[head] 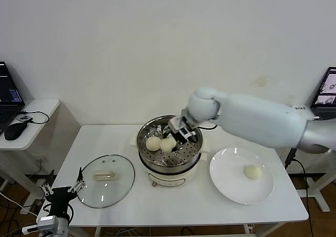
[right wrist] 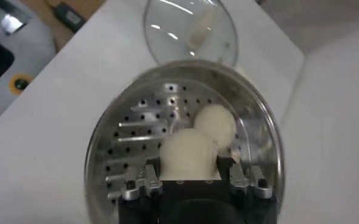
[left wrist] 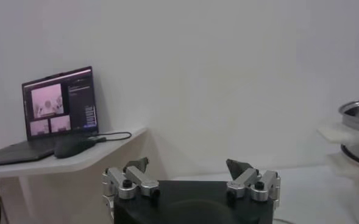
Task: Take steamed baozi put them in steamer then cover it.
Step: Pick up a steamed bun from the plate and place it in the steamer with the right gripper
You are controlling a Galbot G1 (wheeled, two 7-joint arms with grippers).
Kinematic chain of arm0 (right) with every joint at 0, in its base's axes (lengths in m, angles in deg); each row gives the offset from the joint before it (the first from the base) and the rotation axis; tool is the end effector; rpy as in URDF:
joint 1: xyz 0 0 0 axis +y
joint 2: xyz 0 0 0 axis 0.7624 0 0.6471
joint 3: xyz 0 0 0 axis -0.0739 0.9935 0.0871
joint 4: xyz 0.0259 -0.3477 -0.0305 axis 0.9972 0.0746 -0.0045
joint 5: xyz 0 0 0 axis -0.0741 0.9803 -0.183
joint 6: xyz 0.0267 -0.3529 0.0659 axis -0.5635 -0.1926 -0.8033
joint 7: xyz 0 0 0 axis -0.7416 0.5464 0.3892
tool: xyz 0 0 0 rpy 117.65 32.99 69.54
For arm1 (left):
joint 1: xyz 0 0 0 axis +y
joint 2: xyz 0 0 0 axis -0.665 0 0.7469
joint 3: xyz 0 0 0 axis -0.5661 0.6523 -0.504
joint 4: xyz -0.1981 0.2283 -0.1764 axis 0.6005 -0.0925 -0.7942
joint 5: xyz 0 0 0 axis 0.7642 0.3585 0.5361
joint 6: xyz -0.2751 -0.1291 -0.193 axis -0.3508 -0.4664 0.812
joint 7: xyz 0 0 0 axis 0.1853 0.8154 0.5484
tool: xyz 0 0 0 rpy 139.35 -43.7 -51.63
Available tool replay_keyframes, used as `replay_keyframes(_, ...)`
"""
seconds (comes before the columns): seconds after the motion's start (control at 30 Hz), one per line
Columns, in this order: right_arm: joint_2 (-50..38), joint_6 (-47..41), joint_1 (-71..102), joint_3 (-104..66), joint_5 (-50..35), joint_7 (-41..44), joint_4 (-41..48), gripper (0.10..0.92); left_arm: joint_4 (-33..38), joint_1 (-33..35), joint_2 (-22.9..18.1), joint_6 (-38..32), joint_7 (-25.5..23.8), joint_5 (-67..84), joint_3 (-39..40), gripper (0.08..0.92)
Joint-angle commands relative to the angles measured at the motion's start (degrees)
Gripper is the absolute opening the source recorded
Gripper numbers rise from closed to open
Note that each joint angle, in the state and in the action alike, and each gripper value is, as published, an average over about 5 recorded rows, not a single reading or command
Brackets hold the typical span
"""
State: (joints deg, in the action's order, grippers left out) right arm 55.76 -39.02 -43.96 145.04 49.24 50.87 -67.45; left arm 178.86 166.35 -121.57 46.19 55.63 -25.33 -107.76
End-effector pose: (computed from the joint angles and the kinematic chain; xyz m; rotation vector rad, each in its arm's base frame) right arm 0.5078 0.1318 -0.0872 1.8615 -1.1911 1.8728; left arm 0.1684 0.1141 -0.3115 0.3816 -3.0301 -0.2916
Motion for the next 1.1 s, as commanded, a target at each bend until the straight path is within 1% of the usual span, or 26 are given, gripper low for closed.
replay_keyframes(0.03,5.0,10.1,1.2,3.1,7.9,-0.1,3.5,0.592,-0.4,-0.2,-0.1,-0.1,0.1,0.1,-0.1,0.823)
replay_keyframes(0.27,3.8,13.1,0.9,3.3,8.5,1.4,3.0,0.594,-0.6,-0.4,-0.3,-0.1,0.1,0.1,0.1,0.823)
replay_keyframes(0.6,2.0,13.6,0.3,3.7,7.4,2.7,1.2,0.595,-0.5,-0.4,-0.7,-0.2,0.1,0.0,0.4,0.823)
replay_keyframes(0.7,1.7,13.4,0.2,3.6,7.1,2.1,1.1,0.629,-0.5,-0.4,-0.7,-0.2,0.1,0.0,0.5,0.823)
replay_keyframes(0.87,0.6,12.8,-0.9,2.1,5.7,2.2,0.9,0.756,-0.4,-0.4,-0.5,-0.2,0.1,0.0,0.3,0.823)
replay_keyframes(0.93,-0.3,11.9,-1.4,0.5,4.9,2.8,0.9,0.793,-0.3,-0.5,-0.3,-0.1,0.1,0.1,0.2,0.823)
replay_keyframes(1.0,-1.8,10.4,-2.0,-1.7,3.5,3.4,0.7,0.815,-0.3,-0.5,-0.2,-0.1,0.1,0.3,0.0,0.823)
replay_keyframes(1.1,-5.1,6.1,-3.0,-4.9,0.6,4.1,-0.2,0.822,-0.2,-0.6,0.1,-0.1,0.1,0.4,0.0,0.823)
